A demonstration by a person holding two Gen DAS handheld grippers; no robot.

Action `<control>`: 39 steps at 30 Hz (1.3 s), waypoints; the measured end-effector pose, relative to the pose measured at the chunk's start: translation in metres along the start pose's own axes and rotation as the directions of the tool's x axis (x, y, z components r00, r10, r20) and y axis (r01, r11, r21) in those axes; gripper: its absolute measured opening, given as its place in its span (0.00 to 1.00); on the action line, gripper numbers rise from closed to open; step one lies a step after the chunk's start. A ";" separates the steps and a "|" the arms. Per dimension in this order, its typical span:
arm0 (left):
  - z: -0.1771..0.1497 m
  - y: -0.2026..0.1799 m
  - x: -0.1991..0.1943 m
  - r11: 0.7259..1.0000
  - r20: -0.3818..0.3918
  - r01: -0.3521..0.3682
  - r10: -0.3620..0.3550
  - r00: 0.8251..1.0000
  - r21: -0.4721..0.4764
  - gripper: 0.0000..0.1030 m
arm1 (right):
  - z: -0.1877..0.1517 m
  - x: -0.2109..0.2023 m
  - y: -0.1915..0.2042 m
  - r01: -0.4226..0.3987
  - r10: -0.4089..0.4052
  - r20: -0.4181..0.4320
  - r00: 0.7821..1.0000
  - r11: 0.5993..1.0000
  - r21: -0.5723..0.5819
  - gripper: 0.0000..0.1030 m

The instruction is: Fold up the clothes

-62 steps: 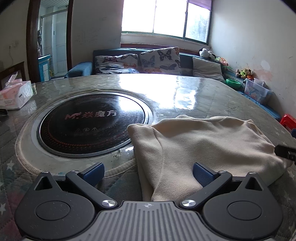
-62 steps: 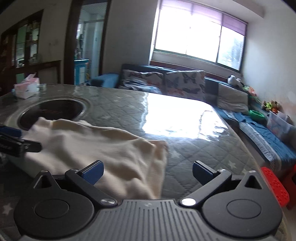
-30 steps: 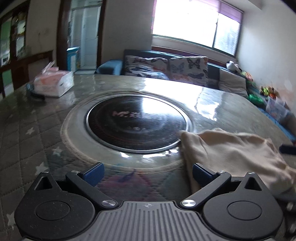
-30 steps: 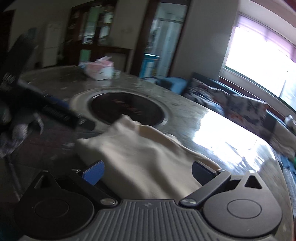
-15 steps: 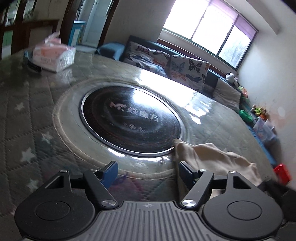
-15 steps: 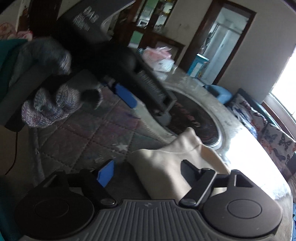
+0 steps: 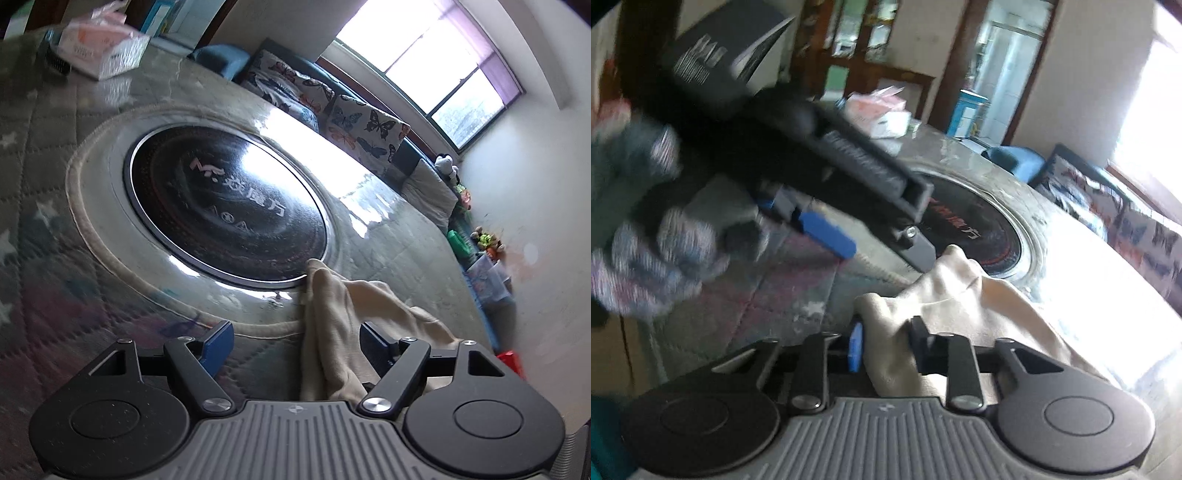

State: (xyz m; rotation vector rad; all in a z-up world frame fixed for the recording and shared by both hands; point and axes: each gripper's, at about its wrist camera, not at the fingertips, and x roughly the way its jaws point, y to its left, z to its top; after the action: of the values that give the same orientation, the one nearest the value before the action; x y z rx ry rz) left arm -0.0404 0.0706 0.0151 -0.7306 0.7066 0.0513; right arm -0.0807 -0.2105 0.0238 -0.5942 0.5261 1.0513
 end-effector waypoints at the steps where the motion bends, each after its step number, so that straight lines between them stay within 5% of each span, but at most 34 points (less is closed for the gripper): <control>1: 0.001 -0.001 0.001 1.000 -0.004 0.006 -0.006 1.000 -0.014 0.78 | 0.000 -0.002 -0.004 -0.005 0.005 0.010 1.000 1.000 0.026 0.19; 15: 0.004 -0.015 0.031 0.980 -0.064 0.087 -0.100 0.993 -0.179 0.78 | -0.012 -0.038 -0.043 -0.048 0.022 0.140 0.990 0.980 0.191 0.15; 22: 0.002 0.002 0.044 0.956 -0.091 0.105 -0.134 0.987 -0.273 0.20 | -0.019 -0.038 -0.041 -0.071 0.048 0.133 0.990 0.982 0.173 0.18; 28: 0.002 0.008 0.042 0.960 -0.084 0.114 -0.139 0.987 -0.256 0.17 | -0.027 -0.050 -0.047 -0.069 0.038 0.139 0.990 0.973 0.222 0.29; 33: 0.002 0.001 0.039 0.971 -0.085 0.105 -0.126 0.988 -0.217 0.17 | -0.049 -0.066 -0.079 0.073 -0.109 0.099 0.989 0.946 0.317 0.37; 39: 0.001 -0.004 0.039 0.976 -0.086 0.099 -0.118 0.989 -0.193 0.17 | -0.087 -0.075 -0.148 0.282 -0.301 -0.036 0.953 0.836 0.472 0.38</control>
State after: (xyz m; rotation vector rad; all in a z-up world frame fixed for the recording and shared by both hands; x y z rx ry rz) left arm -0.0092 0.0611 -0.0057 -0.9575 0.7597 -0.0177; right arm 0.0137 -0.3720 0.0387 -0.2062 0.6105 0.6069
